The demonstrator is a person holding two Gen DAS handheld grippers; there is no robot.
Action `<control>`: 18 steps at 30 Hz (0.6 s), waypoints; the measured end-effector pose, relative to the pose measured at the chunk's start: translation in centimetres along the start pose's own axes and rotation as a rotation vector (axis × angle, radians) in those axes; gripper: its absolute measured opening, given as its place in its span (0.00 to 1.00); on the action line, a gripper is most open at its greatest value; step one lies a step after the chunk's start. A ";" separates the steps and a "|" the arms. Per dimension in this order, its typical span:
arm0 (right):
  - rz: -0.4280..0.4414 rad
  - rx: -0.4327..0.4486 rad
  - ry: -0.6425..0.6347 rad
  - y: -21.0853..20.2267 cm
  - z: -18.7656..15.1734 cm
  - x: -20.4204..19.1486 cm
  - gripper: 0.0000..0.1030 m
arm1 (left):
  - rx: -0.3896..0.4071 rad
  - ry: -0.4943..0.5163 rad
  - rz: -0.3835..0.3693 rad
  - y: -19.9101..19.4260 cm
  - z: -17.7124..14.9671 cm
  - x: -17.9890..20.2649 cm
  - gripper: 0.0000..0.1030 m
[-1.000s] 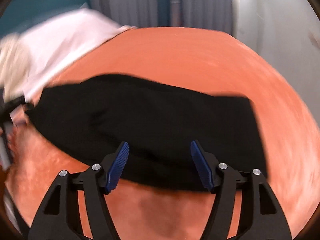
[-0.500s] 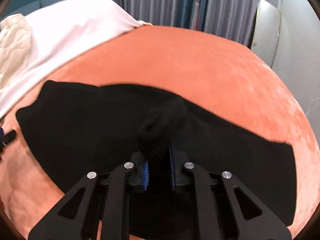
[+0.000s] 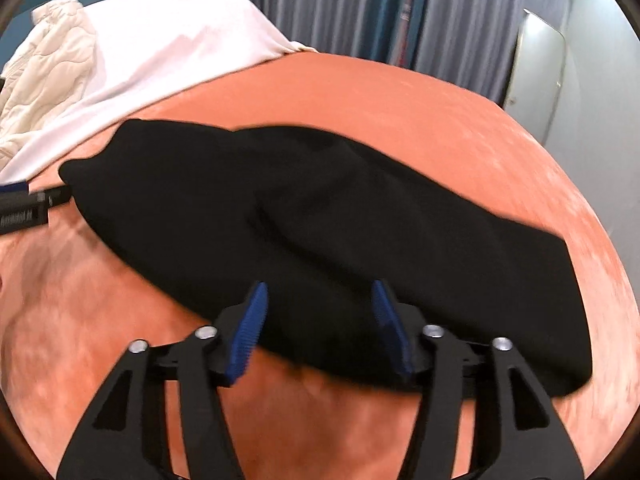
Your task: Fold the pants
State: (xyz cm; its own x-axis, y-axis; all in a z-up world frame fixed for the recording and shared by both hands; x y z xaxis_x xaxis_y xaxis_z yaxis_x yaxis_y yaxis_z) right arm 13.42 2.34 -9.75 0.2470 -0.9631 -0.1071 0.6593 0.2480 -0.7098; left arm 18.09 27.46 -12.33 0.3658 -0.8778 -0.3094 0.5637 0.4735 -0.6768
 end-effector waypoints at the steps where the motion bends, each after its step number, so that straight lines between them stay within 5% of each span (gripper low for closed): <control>1: 0.005 0.003 0.029 -0.4 -0.5 0.7 0.59 | 0.003 0.000 0.000 0.0 0.1 -0.1 0.87; 8: -0.057 -0.003 0.065 0.0 -1.7 2.2 0.62 | 0.007 0.010 0.020 0.1 0.6 0.1 0.87; 11: -0.121 0.002 0.040 0.6 -1.6 2.2 0.73 | 0.005 0.013 0.030 0.5 0.8 0.1 0.87; 18: -0.116 -0.008 0.062 1.1 -1.8 2.8 0.80 | -0.005 -0.009 0.036 1.2 1.4 -0.3 0.87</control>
State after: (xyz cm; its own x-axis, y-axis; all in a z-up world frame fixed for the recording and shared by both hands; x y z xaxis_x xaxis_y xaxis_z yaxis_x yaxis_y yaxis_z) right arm 13.57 -0.28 -12.03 0.1249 -0.9899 -0.0671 0.6754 0.1344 -0.7251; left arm 19.65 28.38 -12.11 0.3921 -0.8597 -0.3274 0.5464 0.5039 -0.6690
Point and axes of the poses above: each gripper's, at about its wrist camera, not at the fingertips, and y roughly the way its jaws point, x to its right, z to its top, the point moved 7 cm from there along y, roughly the way its jaws point, and after that the axes turned 15 degrees about z, right-handed, at the moved point
